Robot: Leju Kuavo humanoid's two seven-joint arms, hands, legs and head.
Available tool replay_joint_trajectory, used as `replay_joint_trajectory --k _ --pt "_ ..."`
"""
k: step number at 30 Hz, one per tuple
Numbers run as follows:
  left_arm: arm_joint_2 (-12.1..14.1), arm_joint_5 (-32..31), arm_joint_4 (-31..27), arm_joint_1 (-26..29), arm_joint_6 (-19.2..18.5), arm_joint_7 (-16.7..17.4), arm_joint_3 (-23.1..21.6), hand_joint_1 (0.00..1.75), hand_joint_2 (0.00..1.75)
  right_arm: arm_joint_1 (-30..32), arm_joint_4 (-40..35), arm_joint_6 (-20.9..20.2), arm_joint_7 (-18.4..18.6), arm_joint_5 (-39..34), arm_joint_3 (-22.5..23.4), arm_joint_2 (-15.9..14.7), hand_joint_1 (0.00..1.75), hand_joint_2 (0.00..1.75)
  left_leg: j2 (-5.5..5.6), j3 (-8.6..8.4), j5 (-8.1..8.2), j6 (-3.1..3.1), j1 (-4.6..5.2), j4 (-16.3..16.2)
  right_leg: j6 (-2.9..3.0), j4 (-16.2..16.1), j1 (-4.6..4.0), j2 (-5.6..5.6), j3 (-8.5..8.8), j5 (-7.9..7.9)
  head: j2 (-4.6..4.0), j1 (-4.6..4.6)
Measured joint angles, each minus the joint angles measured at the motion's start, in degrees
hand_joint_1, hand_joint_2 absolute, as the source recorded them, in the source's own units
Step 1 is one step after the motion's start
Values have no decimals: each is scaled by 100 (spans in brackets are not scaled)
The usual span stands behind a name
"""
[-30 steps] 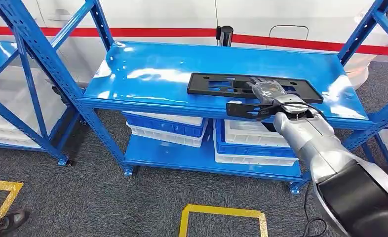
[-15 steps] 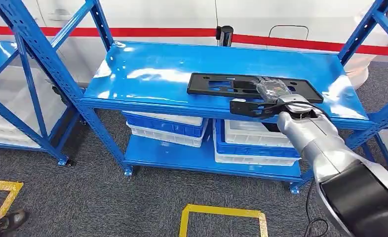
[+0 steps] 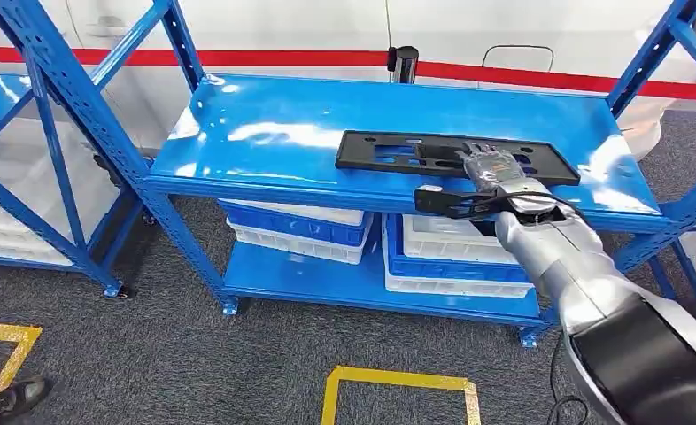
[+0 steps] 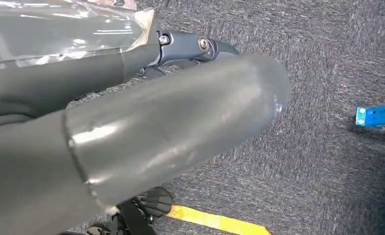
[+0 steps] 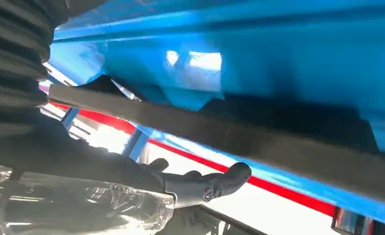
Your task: Take the parts from the cabinet and place them on the table.
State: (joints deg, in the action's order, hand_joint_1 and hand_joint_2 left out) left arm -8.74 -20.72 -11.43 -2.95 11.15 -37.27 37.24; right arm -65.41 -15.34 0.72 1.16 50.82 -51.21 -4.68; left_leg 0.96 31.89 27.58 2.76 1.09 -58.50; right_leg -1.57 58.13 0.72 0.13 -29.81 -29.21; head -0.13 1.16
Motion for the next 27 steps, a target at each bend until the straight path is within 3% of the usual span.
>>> replay_joint_trajectory --k 27 --pt "0 -89 0 -1 -46 -7 0 0 0 52 61 28 406 129 9 -109 0 175 -1 0 0 0 0 0 0 0 0 0 -1 0 0 0"
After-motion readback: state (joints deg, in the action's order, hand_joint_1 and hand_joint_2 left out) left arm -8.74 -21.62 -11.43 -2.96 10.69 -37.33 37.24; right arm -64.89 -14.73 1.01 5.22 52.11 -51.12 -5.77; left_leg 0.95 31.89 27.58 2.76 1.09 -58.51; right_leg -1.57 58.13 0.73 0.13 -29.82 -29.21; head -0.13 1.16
